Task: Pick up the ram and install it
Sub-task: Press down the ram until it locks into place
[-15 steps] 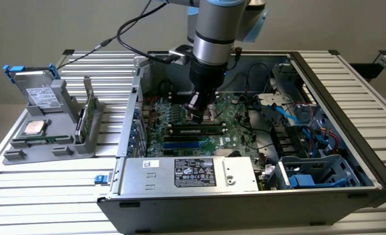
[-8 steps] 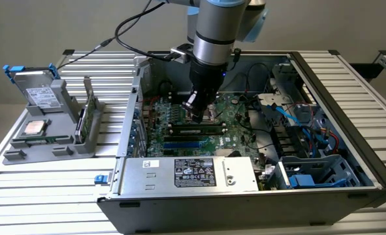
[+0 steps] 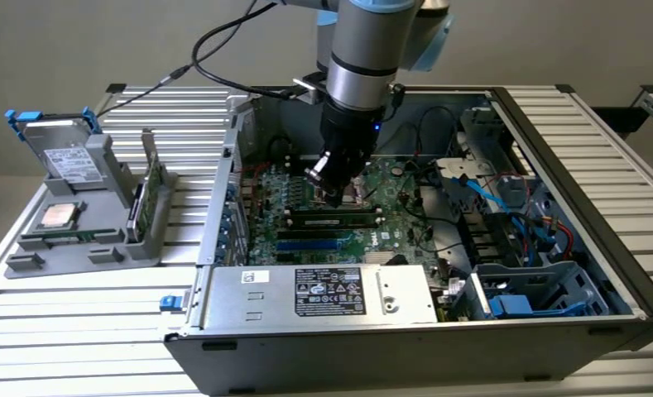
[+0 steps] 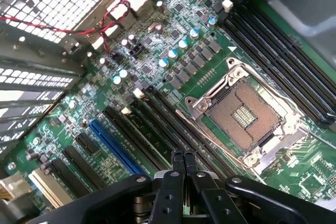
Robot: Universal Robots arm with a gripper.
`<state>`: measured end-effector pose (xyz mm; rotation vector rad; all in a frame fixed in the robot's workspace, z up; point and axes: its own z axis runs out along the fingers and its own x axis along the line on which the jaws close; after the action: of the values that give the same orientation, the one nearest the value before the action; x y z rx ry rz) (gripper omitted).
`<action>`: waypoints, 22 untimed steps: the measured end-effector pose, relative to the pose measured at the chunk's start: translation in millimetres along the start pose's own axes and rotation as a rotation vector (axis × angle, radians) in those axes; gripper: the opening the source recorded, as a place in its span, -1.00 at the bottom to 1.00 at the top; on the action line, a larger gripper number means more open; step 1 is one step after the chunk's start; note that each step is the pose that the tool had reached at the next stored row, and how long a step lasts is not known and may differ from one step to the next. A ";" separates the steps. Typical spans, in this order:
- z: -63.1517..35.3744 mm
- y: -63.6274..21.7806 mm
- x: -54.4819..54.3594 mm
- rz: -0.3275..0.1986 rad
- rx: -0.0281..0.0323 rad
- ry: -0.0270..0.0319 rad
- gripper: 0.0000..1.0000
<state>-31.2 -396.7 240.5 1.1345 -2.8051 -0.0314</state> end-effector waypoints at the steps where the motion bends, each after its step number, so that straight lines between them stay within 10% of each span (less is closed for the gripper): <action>1: 0.0 0.0 0.0 0.014 -0.0015 -0.0009 -0.80; 16: -2.2 0.2 0.2 0.207 -0.0196 -0.0122 -0.80; 22: -3.5 0.2 0.3 0.255 -0.0156 -0.0085 -0.80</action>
<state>-31.2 -396.7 244.0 0.7671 -2.9273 -0.0355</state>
